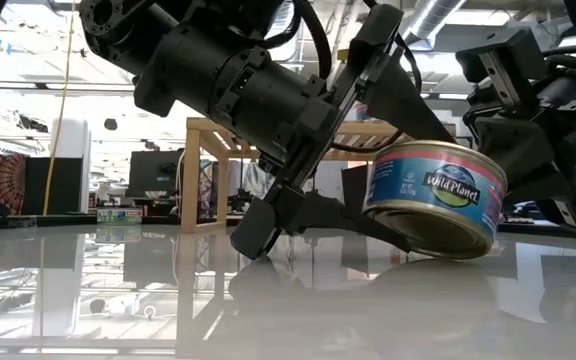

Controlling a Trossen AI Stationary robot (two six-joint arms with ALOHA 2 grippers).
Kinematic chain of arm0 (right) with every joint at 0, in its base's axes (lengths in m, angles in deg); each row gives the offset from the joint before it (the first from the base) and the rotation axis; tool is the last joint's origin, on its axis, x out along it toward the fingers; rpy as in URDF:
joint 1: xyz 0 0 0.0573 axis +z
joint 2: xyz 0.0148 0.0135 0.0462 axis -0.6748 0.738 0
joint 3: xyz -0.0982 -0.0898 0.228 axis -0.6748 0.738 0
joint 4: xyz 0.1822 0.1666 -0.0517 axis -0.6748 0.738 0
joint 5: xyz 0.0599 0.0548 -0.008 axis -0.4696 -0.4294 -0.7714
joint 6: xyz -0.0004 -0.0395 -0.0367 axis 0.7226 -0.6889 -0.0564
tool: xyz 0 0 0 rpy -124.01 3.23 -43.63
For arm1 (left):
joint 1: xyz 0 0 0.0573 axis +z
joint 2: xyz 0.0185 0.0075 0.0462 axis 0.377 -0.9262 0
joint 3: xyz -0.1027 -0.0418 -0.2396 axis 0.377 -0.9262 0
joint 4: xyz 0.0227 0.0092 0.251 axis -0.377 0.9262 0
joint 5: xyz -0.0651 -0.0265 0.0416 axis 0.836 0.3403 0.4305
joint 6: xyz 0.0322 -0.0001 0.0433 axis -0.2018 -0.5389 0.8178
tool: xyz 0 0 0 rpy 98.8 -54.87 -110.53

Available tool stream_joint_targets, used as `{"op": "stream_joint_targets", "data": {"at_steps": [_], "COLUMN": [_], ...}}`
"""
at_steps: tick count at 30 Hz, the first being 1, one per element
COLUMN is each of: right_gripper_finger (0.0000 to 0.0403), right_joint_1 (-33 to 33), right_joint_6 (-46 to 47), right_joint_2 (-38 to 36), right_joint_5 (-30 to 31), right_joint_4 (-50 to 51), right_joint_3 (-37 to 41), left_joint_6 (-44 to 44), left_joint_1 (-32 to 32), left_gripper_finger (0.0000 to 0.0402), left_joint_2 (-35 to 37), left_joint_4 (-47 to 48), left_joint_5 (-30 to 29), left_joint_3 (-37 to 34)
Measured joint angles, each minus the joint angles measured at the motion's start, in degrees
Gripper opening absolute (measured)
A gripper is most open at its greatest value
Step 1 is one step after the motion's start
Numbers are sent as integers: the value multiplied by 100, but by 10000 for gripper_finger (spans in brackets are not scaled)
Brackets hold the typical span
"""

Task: Stack canned seafood by type on shelf
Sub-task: Put the blue-pink tuna can on the shelf

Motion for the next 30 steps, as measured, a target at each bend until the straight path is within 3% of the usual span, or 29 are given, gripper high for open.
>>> {"op": "stream_joint_targets", "data": {"at_steps": [11, 20, 30], "right_gripper_finger": [32, 89, 144], "right_joint_1": [9, -11, 162], "right_joint_6": [-66, -468, -449], "right_joint_2": [-13, -368, -1498], "right_joint_5": [-32, -70, -358], "right_joint_4": [18, 341, 2400], "right_joint_3": [0, 0, -4], "left_joint_6": [-45, 322, 889], "left_joint_1": [51, 215, 395], "left_gripper_finger": [184, 184, 184], "left_joint_2": [4, 0, 91], "left_joint_4": [9, -115, -467], "left_joint_5": [207, 583, 1040], "left_joint_3": [-7, -9, -13]}}
